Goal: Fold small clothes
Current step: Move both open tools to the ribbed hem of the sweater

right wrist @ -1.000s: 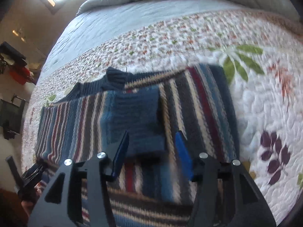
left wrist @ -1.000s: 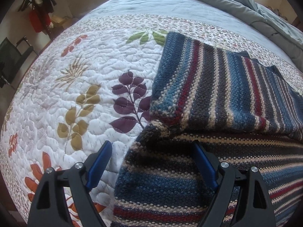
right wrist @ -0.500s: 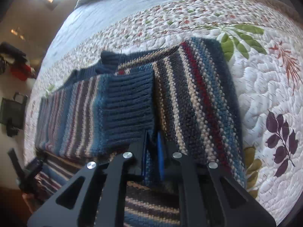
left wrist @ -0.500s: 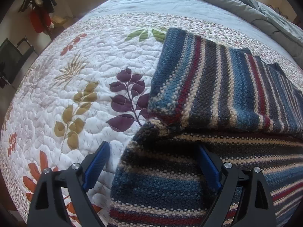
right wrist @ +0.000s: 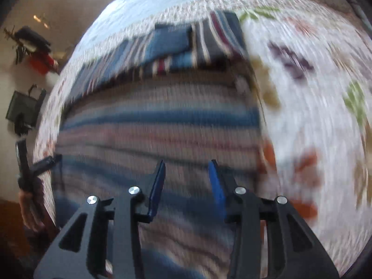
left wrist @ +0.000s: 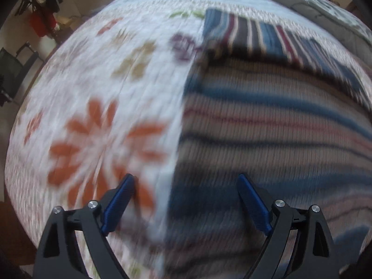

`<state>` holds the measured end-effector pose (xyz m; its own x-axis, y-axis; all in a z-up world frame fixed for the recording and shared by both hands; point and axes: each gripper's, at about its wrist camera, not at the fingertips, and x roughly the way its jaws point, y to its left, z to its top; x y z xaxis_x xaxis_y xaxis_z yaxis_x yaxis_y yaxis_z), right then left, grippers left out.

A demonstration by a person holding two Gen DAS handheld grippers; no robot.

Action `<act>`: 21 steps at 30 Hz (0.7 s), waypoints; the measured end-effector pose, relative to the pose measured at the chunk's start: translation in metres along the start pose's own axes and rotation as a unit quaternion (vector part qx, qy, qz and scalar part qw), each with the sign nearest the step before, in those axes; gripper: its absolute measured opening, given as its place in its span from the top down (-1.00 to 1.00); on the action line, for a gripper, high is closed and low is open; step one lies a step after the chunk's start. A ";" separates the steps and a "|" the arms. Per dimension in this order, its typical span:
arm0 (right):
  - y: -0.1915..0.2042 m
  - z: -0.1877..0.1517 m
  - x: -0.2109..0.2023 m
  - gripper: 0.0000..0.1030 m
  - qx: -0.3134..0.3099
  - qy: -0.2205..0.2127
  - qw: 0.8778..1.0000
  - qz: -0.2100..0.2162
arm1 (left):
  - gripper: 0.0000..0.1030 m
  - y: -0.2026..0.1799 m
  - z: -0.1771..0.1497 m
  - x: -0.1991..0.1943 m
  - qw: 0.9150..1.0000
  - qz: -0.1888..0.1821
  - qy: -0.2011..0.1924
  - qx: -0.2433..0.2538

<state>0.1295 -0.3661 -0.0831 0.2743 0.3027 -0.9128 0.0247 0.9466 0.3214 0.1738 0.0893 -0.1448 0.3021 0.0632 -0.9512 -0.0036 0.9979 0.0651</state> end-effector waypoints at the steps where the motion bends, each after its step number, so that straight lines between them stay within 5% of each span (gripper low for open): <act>1: -0.002 -0.016 -0.005 0.12 0.002 -0.001 1.000 -0.003 | -0.76 0.004 -0.013 -0.004 1.000 -0.003 0.006 0.004; 5: -0.011 -0.076 -0.016 0.01 0.014 0.006 1.000 -0.016 | -0.76 0.017 -0.056 -0.022 1.000 -0.012 0.027 0.005; 10: -0.019 -0.123 -0.018 0.01 0.032 0.022 0.999 -0.001 | -0.75 0.014 -0.093 -0.034 0.996 -0.073 0.058 -0.003; 21: -0.011 -0.162 -0.012 -0.04 0.032 0.041 0.998 0.034 | -0.73 -0.018 -0.134 -0.040 0.992 -0.105 0.074 0.013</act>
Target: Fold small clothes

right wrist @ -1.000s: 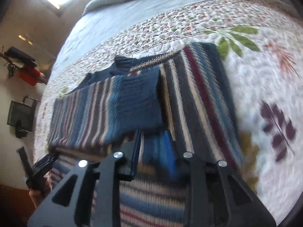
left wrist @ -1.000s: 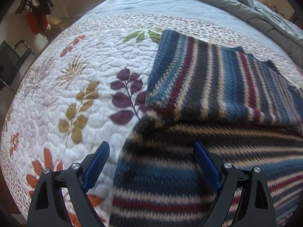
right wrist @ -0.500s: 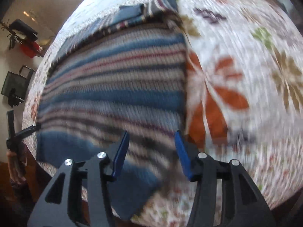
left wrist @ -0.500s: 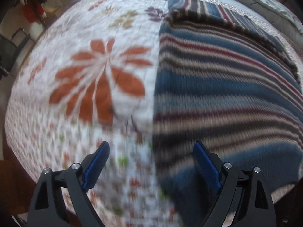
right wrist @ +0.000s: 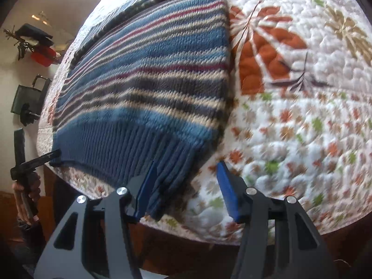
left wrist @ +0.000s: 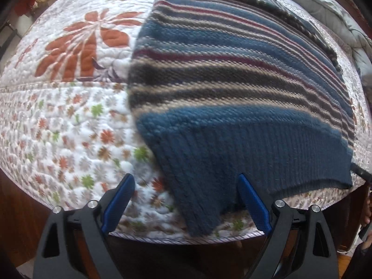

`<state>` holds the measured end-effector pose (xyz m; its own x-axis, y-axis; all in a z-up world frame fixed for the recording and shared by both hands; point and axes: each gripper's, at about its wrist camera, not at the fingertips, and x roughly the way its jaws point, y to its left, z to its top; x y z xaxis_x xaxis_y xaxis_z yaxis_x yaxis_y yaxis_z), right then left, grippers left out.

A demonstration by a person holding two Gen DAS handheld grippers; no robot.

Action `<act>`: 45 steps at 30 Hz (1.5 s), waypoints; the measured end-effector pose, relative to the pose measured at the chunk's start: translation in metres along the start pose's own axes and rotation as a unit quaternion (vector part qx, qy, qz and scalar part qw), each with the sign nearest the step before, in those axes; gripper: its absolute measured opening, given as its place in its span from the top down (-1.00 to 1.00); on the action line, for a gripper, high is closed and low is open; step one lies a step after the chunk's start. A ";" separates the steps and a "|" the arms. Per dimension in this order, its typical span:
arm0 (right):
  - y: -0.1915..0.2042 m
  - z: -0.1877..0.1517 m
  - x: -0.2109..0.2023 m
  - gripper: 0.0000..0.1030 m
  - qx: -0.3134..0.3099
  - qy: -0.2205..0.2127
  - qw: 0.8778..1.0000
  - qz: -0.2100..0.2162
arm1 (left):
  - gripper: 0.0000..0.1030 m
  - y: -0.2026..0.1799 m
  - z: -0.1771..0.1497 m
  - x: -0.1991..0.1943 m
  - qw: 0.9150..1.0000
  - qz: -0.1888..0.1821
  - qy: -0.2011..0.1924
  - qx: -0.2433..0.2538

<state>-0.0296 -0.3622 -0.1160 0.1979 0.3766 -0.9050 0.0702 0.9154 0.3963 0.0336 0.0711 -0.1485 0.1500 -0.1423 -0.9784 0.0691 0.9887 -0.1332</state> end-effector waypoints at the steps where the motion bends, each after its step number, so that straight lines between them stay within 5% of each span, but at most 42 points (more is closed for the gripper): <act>1: 0.002 -0.001 0.001 -0.06 0.002 0.000 1.000 0.005 | -0.73 -0.003 -0.003 0.000 1.000 -0.010 -0.002 -0.004; 4: 0.005 -0.005 0.002 -0.06 0.007 0.000 1.000 0.026 | -0.56 -0.006 -0.006 -0.003 0.999 -0.044 -0.010 -0.022; 6: 0.008 -0.008 0.006 0.04 0.013 0.004 0.999 0.050 | -0.25 -0.005 0.000 -0.004 0.998 -0.057 -0.017 -0.035; 9: 0.011 -0.012 0.011 0.32 0.015 0.008 0.999 0.048 | 0.14 0.005 0.006 0.002 0.998 -0.046 -0.021 -0.049; 11: 0.010 -0.016 0.011 0.76 0.017 0.006 0.998 0.059 | 0.44 0.011 0.007 0.001 0.997 -0.055 -0.029 -0.053; 14: 0.009 -0.020 0.009 0.82 0.029 -0.004 0.996 0.084 | 0.76 0.021 -0.002 -0.003 0.994 -0.075 -0.036 -0.064; 20: 0.006 -0.016 -0.022 0.83 0.035 -0.046 0.989 0.135 | 0.80 0.026 -0.002 -0.032 0.990 -0.099 -0.075 -0.072; 28: 0.001 0.056 -0.059 0.84 0.036 -0.094 0.981 0.168 | 0.80 0.031 0.052 -0.059 0.984 -0.112 -0.119 -0.072; 36: -0.013 0.134 -0.016 0.81 0.088 -0.078 0.979 0.166 | 0.67 0.025 0.123 -0.028 0.985 -0.102 -0.114 -0.078; 43: -0.036 0.150 0.014 0.57 0.129 -0.047 0.974 0.178 | 0.45 0.045 0.142 -0.003 0.979 -0.145 -0.082 -0.115; 45: -0.041 0.147 0.006 -0.01 0.129 -0.057 0.975 0.173 | 0.23 0.054 0.138 -0.011 0.979 -0.130 -0.097 -0.121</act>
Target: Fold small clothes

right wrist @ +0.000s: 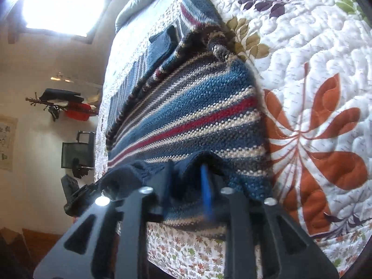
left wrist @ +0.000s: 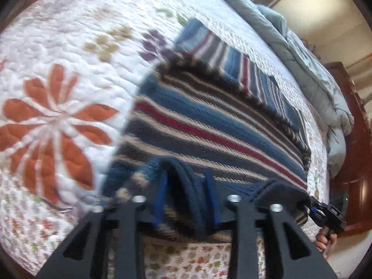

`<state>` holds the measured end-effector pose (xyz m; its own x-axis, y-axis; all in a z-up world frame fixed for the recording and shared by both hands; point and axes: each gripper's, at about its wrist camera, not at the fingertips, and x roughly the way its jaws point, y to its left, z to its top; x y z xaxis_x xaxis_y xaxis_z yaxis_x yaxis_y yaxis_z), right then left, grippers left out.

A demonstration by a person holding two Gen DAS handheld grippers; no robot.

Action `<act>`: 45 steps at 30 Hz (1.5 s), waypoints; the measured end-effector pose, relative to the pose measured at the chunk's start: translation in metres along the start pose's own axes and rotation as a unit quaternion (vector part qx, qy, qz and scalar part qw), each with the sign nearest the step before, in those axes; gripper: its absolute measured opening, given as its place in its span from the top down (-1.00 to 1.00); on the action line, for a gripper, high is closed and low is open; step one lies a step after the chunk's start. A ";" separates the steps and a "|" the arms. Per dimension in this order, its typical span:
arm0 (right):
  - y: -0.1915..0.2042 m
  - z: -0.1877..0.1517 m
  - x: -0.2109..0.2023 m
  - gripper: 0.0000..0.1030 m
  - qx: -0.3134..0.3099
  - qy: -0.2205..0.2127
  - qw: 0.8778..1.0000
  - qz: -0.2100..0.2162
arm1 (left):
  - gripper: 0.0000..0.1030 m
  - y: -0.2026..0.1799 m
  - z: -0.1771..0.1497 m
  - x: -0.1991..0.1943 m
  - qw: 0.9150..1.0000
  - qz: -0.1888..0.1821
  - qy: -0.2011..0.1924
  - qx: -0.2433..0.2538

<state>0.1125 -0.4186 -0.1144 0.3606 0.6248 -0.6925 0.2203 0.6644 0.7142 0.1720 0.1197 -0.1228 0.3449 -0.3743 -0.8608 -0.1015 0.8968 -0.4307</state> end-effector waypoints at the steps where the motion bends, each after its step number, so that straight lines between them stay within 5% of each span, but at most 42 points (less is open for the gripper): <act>1: -0.001 0.000 -0.009 -0.34 -0.003 -0.014 1.000 -0.011 | 0.22 0.003 0.000 -0.006 1.000 0.011 -0.010 0.003; 4: 0.002 0.000 -0.034 -0.06 -0.023 -0.038 0.998 -0.049 | 0.16 0.010 0.000 -0.030 0.996 0.074 -0.047 0.015; 8: 0.023 -0.007 -0.052 -0.05 -0.078 -0.044 0.993 -0.082 | 0.10 0.001 -0.011 -0.054 0.988 0.113 -0.074 0.068; 13: 0.058 -0.014 -0.036 -0.11 -0.172 -0.027 0.974 -0.144 | -0.13 -0.034 -0.017 -0.049 0.968 0.159 -0.089 0.170; 20: 0.072 0.010 0.017 -0.30 -0.207 0.022 0.965 -0.160 | -0.19 -0.057 0.004 0.000 0.956 0.164 -0.039 0.240; 29: 0.062 0.022 0.055 -0.31 -0.229 0.067 0.956 -0.173 | -0.23 -0.073 0.013 0.039 0.952 0.105 0.009 0.286; 31: 0.062 0.022 0.062 -0.18 -0.234 0.075 0.953 -0.179 | -0.19 -0.077 0.014 0.050 0.949 0.108 0.024 0.296; 33: 0.062 0.022 0.066 -0.01 -0.239 0.080 0.951 -0.181 | 0.15 -0.078 0.013 0.057 0.950 0.092 0.042 0.295; 37: 0.063 0.023 0.067 0.81 -0.234 0.088 0.954 -0.165 | 0.63 -0.076 0.012 0.058 0.955 0.082 0.043 0.281; 39: 0.062 0.022 0.062 0.81 -0.224 0.085 0.959 -0.150 | 0.78 -0.073 0.011 0.052 0.960 0.071 0.038 0.270; 45: 0.065 0.005 0.045 0.83 -0.239 0.075 0.958 -0.141 | 0.80 -0.065 -0.010 0.036 0.959 0.067 0.022 0.273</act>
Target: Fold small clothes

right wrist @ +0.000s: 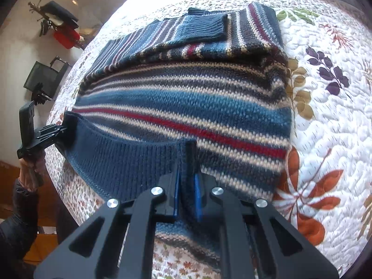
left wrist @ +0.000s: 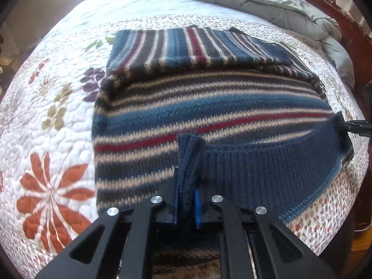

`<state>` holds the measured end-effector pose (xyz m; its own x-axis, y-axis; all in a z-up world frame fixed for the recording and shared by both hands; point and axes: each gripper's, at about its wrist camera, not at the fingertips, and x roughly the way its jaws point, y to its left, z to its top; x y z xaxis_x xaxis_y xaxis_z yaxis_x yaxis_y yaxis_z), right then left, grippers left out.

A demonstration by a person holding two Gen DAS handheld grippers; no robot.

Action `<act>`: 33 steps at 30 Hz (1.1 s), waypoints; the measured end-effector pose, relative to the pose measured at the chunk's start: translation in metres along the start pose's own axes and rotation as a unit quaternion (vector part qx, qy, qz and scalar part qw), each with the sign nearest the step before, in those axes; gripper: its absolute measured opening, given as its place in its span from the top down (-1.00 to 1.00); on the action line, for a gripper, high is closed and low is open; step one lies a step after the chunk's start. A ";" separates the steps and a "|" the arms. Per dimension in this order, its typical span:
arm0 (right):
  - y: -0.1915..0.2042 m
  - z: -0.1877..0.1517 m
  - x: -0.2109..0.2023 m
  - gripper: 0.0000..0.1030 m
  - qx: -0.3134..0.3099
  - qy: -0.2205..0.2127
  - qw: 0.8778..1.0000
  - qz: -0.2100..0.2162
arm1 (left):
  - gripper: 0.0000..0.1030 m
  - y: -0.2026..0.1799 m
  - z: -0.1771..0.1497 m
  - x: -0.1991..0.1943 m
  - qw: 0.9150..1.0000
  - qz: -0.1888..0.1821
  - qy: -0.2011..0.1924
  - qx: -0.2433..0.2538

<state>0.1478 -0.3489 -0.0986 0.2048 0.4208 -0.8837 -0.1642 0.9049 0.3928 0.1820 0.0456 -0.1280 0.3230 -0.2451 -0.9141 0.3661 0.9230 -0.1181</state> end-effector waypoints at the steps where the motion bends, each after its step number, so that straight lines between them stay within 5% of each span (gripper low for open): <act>1: 0.000 -0.002 0.000 0.83 0.000 0.001 1.000 -0.002 | 0.80 -0.001 -0.002 0.000 1.000 0.002 -0.002 0.000; 8: -0.001 -0.012 0.003 0.84 0.017 0.001 1.000 -0.001 | 0.80 0.003 -0.009 -0.004 0.999 -0.012 -0.015 -0.039; 14: 0.007 0.019 -0.032 0.84 0.015 -0.048 0.999 0.016 | 0.80 0.017 0.027 -0.036 0.994 -0.035 -0.070 -0.078; 25: -0.024 0.165 -0.046 0.84 0.045 -0.108 0.993 0.005 | 0.80 0.038 0.171 -0.028 0.987 0.002 -0.126 -0.104; 33: -0.054 0.272 -0.012 0.84 0.068 -0.138 0.988 -0.017 | 0.80 0.056 0.262 0.023 0.980 0.060 -0.140 -0.126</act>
<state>0.4165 -0.3848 -0.0400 0.4672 0.3747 -0.8008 -0.0259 0.9112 0.4112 0.4388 0.0140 -0.0535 0.5896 -0.1700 -0.7896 0.0961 0.9854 -0.1404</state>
